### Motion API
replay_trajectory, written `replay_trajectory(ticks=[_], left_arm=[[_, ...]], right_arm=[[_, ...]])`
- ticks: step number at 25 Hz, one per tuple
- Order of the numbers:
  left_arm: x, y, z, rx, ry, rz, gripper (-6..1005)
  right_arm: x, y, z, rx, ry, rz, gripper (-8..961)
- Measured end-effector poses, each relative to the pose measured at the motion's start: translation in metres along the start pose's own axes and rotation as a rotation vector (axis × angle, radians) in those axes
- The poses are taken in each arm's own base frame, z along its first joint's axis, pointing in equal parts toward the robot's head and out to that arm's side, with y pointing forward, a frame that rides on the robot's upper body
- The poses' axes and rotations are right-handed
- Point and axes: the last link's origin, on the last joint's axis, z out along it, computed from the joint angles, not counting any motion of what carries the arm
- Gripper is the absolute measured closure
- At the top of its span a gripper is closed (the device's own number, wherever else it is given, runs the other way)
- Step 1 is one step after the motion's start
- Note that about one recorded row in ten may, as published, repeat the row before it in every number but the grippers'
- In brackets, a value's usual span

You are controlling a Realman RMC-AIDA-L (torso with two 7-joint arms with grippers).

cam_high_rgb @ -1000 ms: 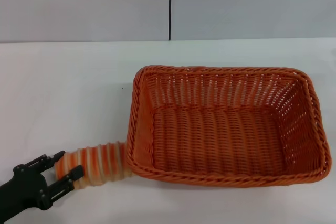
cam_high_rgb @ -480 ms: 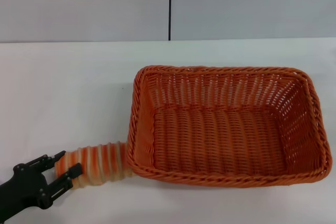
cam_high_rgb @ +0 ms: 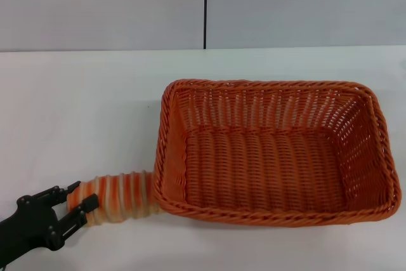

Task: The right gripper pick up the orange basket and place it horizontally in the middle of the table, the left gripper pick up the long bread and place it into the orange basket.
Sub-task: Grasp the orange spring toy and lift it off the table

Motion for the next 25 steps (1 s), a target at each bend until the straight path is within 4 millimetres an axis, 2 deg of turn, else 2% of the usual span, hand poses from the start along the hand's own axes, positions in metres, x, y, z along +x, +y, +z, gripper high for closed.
replay_trajectory(ticks=[14,18,20,23,25], left_arm=[[0.002,-0.004,-0.002,0.016,0.004,0.005,666],[0.012,-0.020,-0.012,0.105,0.041,0.028,701],[0.012,-0.020,-0.012,0.105,0.041,0.028,715],[0.029,-0.043,-0.033,0.291,0.186,0.012,723],[0.032,-0.046,-0.036,0.333,0.230,0.001,724]], right_arm=[[0.001,0.000,0.000,0.003,0.002,0.001,385],[0.002,-0.001,0.000,0.010,0.000,0.007,385],[0.002,-0.001,0.000,0.010,0.002,0.009,385],[0.003,0.000,0.000,0.009,0.002,0.009,385],[0.002,0.000,0.000,0.008,-0.001,0.011,385]])
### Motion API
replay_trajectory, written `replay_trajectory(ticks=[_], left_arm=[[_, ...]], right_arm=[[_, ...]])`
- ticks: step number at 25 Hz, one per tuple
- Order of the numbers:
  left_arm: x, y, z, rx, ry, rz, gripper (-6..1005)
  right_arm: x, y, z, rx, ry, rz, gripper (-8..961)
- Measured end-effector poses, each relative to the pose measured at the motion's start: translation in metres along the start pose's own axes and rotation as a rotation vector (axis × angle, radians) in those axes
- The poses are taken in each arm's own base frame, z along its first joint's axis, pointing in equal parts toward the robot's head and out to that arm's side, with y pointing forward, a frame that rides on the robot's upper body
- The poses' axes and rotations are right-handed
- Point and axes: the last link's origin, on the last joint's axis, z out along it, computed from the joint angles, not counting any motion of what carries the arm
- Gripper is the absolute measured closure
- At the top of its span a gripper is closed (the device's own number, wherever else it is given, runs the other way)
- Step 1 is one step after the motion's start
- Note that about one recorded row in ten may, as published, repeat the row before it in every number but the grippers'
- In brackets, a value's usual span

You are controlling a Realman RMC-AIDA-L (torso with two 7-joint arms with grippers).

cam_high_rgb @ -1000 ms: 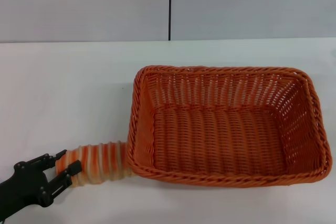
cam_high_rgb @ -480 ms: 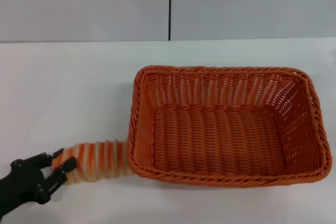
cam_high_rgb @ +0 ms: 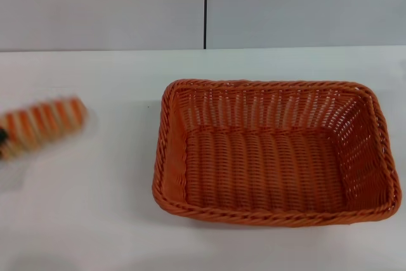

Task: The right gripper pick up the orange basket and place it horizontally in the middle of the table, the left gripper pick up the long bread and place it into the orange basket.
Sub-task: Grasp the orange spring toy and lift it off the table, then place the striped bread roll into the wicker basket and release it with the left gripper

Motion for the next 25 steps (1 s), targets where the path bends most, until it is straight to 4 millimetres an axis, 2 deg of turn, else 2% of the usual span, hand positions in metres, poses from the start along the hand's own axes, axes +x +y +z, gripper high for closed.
replay_trajectory(ticks=[1,2,6,8,10,11,13,17,18,25], left_arm=[[0.000,0.000,0.000,0.000,0.000,0.000,724],[0.008,-0.003,0.002,0.060,0.095,-0.029,725],[0.017,0.003,0.013,0.038,0.188,-0.065,729],[0.032,0.022,0.036,-0.071,0.296,-0.096,733],[0.038,0.035,0.051,-0.149,0.337,-0.119,740],[0.038,0.035,0.051,-0.149,0.337,-0.119,743],[0.042,0.066,0.082,-0.321,0.329,-0.156,750],[0.041,0.097,0.106,-0.482,0.278,-0.153,757],[0.039,0.114,0.116,-0.578,0.232,-0.130,757],[0.033,0.135,0.127,-0.721,0.128,-0.087,762]], right_arm=[[0.000,0.000,0.000,0.000,0.000,0.000,385],[0.000,0.000,0.000,0.000,-0.002,0.002,385],[0.001,0.001,-0.001,0.001,-0.005,0.007,385],[0.002,0.002,0.000,-0.005,-0.003,0.012,385],[0.003,0.003,0.001,-0.007,-0.002,0.015,385],[0.003,0.003,0.001,-0.009,-0.002,0.017,385],[0.006,0.004,0.001,-0.009,-0.001,0.028,385],[0.008,0.005,0.001,-0.010,0.000,0.034,385],[0.008,0.005,0.001,-0.010,-0.001,0.035,385],[0.009,0.005,0.003,-0.009,0.002,0.037,385]])
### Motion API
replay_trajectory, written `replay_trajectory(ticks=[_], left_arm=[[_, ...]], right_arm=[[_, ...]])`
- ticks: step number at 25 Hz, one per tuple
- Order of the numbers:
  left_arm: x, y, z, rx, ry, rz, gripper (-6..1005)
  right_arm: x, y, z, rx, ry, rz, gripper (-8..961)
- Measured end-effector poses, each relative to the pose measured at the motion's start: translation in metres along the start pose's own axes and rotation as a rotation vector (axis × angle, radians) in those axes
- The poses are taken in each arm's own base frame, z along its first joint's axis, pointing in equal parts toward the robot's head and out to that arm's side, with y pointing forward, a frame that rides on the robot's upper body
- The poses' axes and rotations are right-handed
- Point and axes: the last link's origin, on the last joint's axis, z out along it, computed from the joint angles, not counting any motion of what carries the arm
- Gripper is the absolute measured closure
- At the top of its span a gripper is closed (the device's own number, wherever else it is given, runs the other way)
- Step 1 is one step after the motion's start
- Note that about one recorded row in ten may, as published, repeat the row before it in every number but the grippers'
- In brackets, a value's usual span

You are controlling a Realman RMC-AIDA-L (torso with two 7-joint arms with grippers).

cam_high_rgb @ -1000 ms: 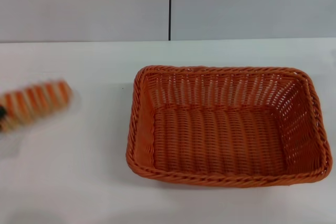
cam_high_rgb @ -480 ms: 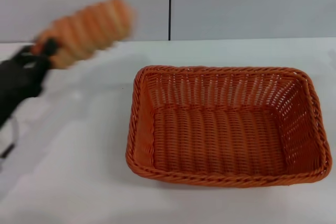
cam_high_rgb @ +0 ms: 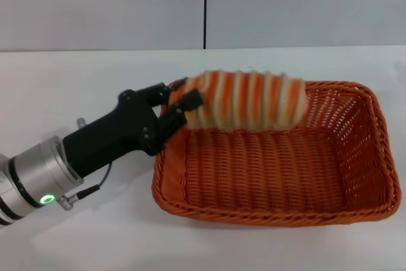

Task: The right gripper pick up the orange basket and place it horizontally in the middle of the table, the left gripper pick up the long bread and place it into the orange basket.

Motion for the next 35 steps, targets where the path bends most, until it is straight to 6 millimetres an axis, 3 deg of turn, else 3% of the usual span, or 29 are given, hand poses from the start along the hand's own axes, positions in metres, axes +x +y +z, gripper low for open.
replay_trajectory(ticks=[7,22,26,27,28,29,33,35], left_arm=[[-0.004,-0.003,-0.002,0.046,-0.003,-0.045,771],[0.002,-0.009,-0.012,0.116,0.057,-0.040,311],[0.008,-0.014,-0.032,0.239,0.150,-0.005,140],[0.008,-0.014,-0.032,0.239,0.150,-0.005,141],[0.015,-0.017,-0.054,0.359,0.247,0.032,142],[0.015,-0.017,-0.054,0.359,0.247,0.032,143],[0.026,-0.015,-0.101,0.577,0.413,0.125,155],[0.027,-0.014,-0.108,0.614,0.435,0.135,162]], right_arm=[[0.002,0.002,0.004,-0.008,0.005,0.005,385],[0.002,0.002,0.006,-0.009,0.007,0.007,385],[0.000,0.002,0.004,-0.005,-0.004,0.007,385],[0.000,0.001,0.003,-0.004,-0.007,0.006,385],[-0.001,0.001,0.003,-0.004,-0.010,0.003,385],[-0.002,0.001,0.003,-0.004,-0.011,0.002,385],[-0.005,-0.001,0.002,0.002,-0.024,0.000,385],[-0.006,-0.001,0.002,0.004,-0.029,0.001,385]])
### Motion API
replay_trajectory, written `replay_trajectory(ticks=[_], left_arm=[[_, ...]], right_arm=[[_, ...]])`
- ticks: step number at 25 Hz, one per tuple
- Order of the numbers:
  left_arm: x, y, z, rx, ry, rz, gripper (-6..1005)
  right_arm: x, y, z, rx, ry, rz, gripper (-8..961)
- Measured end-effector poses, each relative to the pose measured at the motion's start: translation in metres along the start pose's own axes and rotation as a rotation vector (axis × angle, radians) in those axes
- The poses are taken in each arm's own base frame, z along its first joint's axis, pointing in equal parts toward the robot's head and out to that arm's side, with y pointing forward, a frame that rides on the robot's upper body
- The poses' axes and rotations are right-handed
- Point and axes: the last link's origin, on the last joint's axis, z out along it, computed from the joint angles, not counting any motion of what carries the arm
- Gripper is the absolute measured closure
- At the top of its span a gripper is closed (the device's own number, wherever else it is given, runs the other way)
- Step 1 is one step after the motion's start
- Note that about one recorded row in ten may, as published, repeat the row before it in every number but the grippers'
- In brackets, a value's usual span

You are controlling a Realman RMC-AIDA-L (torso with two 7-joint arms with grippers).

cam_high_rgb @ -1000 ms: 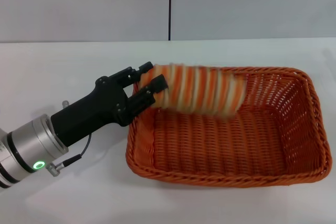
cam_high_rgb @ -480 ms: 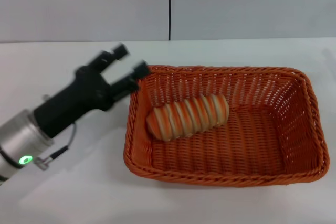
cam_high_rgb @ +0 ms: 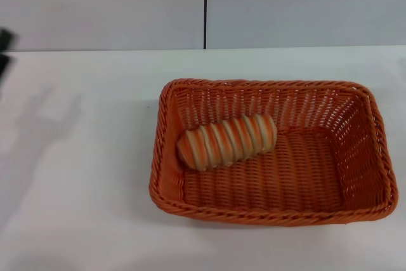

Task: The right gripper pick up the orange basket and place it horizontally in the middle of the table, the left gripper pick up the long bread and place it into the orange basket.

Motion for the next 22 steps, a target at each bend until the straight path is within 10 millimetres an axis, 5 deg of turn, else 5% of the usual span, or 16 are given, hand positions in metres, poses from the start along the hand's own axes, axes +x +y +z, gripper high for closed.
replay_trajectory(ticks=[6,15,22], left_arm=[[0.019,-0.020,-0.038,0.245,0.138,0.040,324],[0.022,-0.022,-0.044,0.279,0.157,0.063,560],[0.023,-0.022,-0.043,0.277,0.161,0.064,858]], right_arm=[[-0.005,-0.005,-0.005,0.031,-0.037,0.005,385],[-0.010,-0.011,-0.010,0.063,-0.069,0.008,385],[-0.014,-0.016,-0.018,0.096,-0.097,0.012,385]])
